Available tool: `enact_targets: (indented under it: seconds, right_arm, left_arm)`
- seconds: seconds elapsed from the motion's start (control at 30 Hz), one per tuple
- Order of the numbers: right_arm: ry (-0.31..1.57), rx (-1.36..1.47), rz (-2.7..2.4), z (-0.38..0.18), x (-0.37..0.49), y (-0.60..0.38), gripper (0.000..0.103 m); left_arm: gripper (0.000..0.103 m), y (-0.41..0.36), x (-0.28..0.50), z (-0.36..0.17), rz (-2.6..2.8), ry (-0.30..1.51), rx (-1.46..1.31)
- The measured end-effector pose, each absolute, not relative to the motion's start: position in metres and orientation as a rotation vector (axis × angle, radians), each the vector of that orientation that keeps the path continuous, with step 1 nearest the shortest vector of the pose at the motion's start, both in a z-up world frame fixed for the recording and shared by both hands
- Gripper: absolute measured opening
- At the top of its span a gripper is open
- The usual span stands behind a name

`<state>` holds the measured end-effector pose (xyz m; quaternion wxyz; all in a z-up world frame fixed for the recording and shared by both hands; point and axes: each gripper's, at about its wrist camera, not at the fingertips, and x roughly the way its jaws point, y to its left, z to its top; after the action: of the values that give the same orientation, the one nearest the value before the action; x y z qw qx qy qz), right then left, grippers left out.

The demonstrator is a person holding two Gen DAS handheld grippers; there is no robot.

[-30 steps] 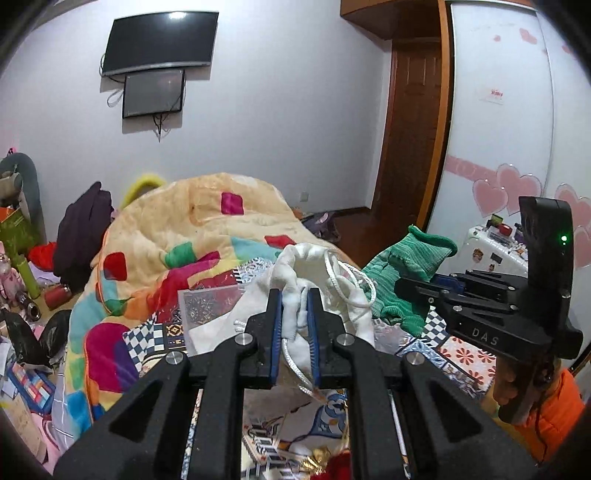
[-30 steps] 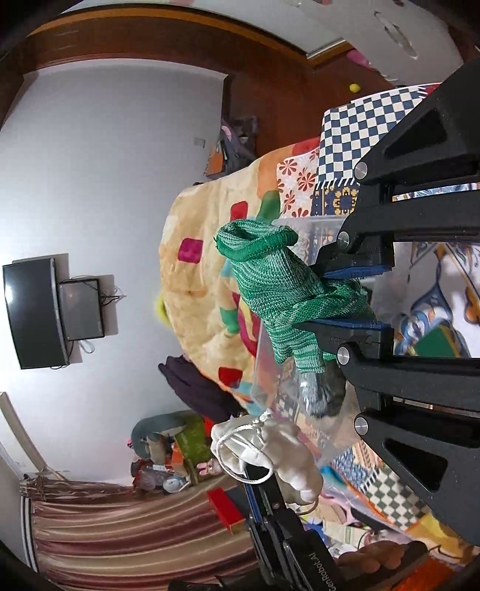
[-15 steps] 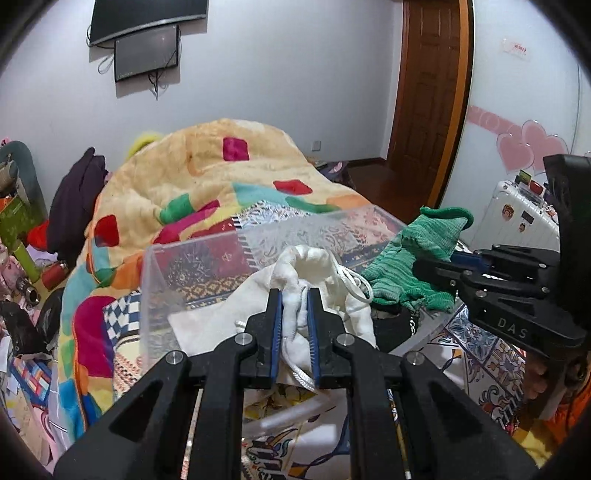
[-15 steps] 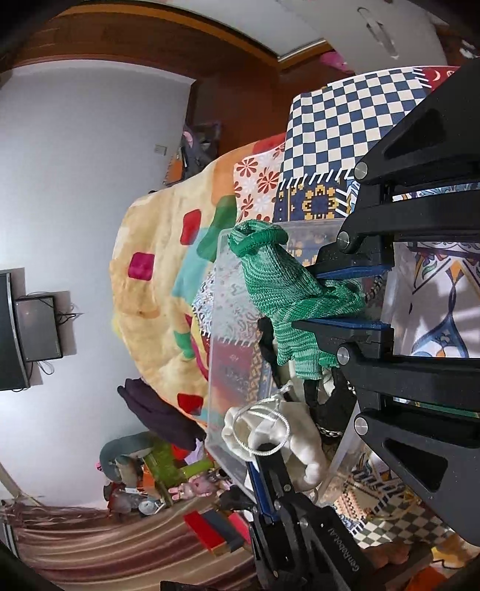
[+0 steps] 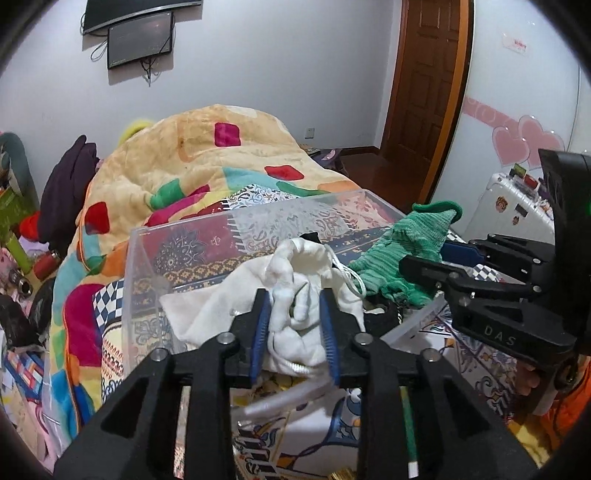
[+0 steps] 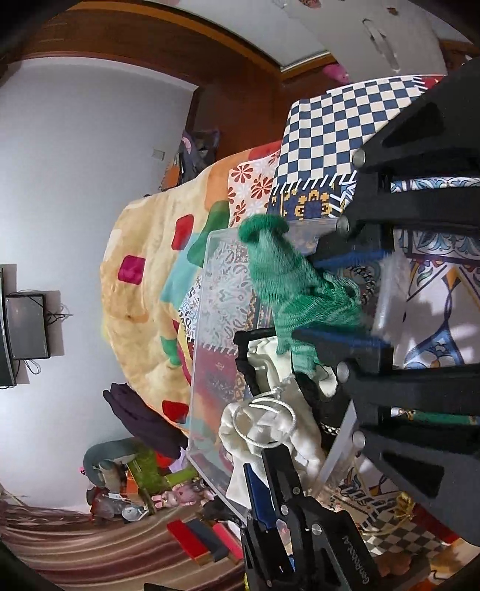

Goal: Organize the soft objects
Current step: 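Place the white cloth into the box with the left tool while the right tool drops the sock in, then grasp the red gift bag with the left tool while the right tool grasps the green sponge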

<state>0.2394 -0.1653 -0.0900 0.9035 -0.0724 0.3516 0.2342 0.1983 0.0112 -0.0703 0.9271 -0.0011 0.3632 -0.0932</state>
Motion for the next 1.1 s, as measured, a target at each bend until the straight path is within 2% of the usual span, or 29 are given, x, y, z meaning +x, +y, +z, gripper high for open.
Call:
enact_targets:
  seconds: [0.03, 0.23, 0.4, 0.53, 0.77, 1.1]
  right_arm:
    - [0.719, -0.151, 0.483, -0.088, 0.237, -0.167, 0.041]
    - [0.666, -0.155, 0.488, -0.071, 0.22, -0.172, 0.062]
    - [0.606, -0.147, 0.497, -0.053, 0.202, -0.177, 0.075]
    - [0.571, -0.124, 0.517, -0.044, 0.189, -0.18, 0.087]
    - [0.639, -0.124, 0.575, -0.065, 0.176, -0.172, 0.09]
    - [0.801, -0.157, 0.643, -0.115, 0.166, -0.152, 0.09]
  left_arm:
    - [0.034, 0.012, 0.196, -0.068, -0.192, 0.74, -0.004]
    - [0.057, 0.01, 0.176, -0.054, -0.187, 0.689, 0.013]
    - [0.072, 0.013, 0.157, -0.038, -0.186, 0.647, -0.002]
    - [0.093, 0.017, 0.139, -0.027, -0.168, 0.602, 0.001]
    - [0.1, 0.021, 0.115, -0.034, -0.15, 0.614, 0.03]
    - [0.1, 0.024, 0.093, -0.091, -0.179, 0.81, 0.019]
